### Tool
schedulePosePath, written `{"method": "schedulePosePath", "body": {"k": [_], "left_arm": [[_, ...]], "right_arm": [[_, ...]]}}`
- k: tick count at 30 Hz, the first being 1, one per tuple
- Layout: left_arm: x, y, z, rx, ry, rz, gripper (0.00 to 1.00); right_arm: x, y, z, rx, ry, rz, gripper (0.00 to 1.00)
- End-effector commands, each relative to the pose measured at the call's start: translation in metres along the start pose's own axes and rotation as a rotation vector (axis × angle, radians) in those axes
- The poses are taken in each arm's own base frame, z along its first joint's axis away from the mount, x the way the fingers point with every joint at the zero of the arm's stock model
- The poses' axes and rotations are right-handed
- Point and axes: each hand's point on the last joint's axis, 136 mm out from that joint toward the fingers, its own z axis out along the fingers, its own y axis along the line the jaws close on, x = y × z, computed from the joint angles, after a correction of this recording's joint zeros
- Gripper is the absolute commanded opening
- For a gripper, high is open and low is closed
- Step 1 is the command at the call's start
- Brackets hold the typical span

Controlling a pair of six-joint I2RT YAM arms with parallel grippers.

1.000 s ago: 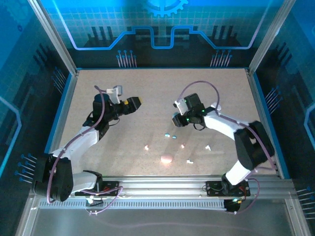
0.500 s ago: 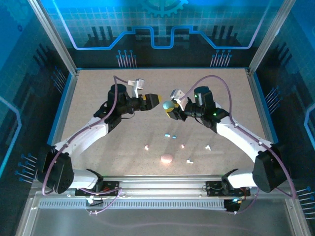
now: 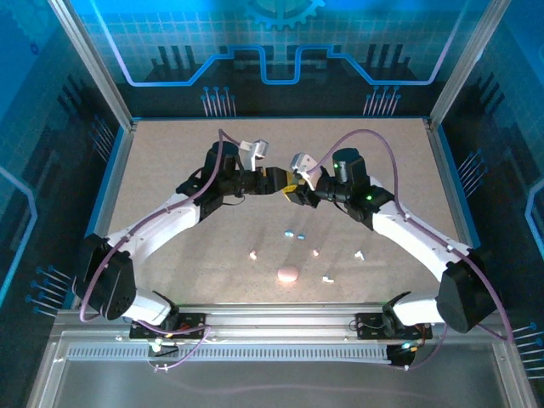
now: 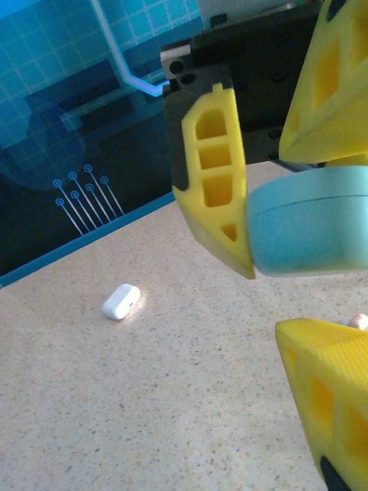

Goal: Insert the wireless bluetooth earbuds into the charging case

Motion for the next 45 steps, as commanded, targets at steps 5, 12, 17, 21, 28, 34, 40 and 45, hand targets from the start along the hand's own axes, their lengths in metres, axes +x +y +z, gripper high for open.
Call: {"method": "schedulePosePath", "body": {"k": [5, 12, 17, 21, 28, 34, 40, 45], "left_arm": [[-0.001, -0.011, 0.000, 0.008, 0.024, -0.002, 0.31], [-0.019, -0.032, -0.012, 0.071, -0.073, -0.044, 0.24], [-0.023, -0.048, -0.020, 0.160, -0.107, -0.107, 0.23], [-0.024, -0.057, -0.023, 0.208, -0.111, -0.134, 0.22], [-0.023, -0.060, -0.027, 0.207, -0.112, -0.128, 0.22], [-0.026, -0.063, -0.029, 0.214, -0.118, -0.121, 0.23], [-0.025, -0.063, -0.028, 0.209, -0.113, -0.116, 0.23], [-0.025, -0.063, -0.028, 0.210, -0.111, -0.114, 0.23]], "right_arm": [[-0.030, -0.004, -0.003, 0.077, -0.049, -0.133, 0.35], [-0.030, -0.004, -0.015, 0.127, -0.088, -0.229, 0.54], [-0.028, -0.008, -0.032, 0.138, -0.242, -0.262, 0.56], [-0.036, -0.014, -0.037, 0.161, -0.291, -0.249, 0.56], [-0.060, -0.020, -0.044, 0.151, -0.376, -0.207, 0.56], [-0.063, -0.020, -0.043, 0.135, -0.379, -0.201, 0.49], [-0.065, -0.019, -0.043, 0.121, -0.387, -0.192, 0.50], [-0.068, -0.019, -0.044, 0.113, -0.390, -0.196, 0.51]]}}
